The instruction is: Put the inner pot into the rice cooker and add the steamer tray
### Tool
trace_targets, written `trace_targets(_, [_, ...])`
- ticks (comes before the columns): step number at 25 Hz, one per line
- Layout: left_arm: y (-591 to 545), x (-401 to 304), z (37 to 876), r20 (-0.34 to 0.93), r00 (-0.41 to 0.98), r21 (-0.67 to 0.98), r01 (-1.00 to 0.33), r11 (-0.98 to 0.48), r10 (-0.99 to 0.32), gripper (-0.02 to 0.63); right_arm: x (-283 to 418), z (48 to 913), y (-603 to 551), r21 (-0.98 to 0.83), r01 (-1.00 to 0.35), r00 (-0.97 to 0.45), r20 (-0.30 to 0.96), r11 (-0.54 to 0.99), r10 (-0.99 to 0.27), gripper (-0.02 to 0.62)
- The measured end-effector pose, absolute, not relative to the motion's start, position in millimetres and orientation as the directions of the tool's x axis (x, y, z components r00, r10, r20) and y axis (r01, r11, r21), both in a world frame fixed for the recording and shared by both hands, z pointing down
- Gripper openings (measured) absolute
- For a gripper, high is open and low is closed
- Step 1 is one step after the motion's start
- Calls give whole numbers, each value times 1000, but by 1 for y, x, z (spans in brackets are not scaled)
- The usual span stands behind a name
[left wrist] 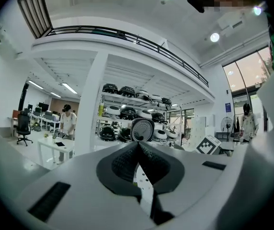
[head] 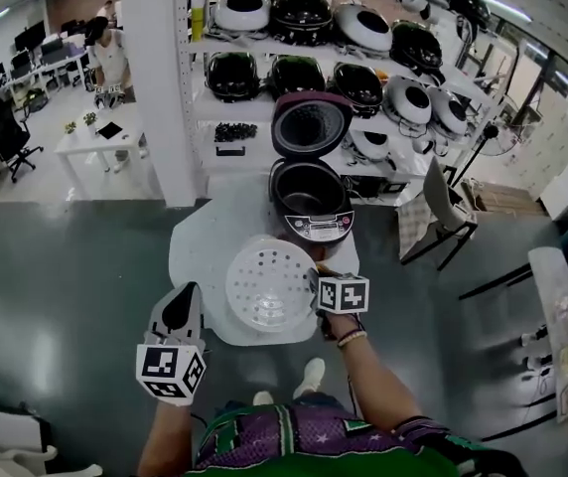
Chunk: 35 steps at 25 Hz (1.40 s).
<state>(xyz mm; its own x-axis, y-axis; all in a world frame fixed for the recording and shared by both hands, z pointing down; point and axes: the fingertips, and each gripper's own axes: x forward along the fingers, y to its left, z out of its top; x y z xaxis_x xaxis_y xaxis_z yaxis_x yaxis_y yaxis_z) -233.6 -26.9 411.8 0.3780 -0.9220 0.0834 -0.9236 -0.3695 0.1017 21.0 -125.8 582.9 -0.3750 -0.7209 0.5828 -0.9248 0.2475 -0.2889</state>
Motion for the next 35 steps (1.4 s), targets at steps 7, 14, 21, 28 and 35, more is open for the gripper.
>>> trace_targets(7, [-39,-205,387,45,433,69,-900,-429,-900,21,64,528,-123,-330,-921,-356,496,207,-792,23])
trace_targets(14, [-45,-175,385,47,491,61,-871,-488,-870,21,109,484,-108,-405,-905,-308,407,132,-860,25])
trace_targets(21, [-65,-148,382,47,512,78,-858,-508,-857,21,151,461,-109,-410,-906,-274,371,109,-887,25])
trace_targets(28, [-97,-126,380,50,483,79,-875,-478,-874,21,187,445,-156,-422,-898,-286,338,128,-896,25])
trace_targets(35, [-136,-119,374,46,420,70,-906,-417,-906,21,204,435,-212,-428,-889,-317,323,162,-892,25])
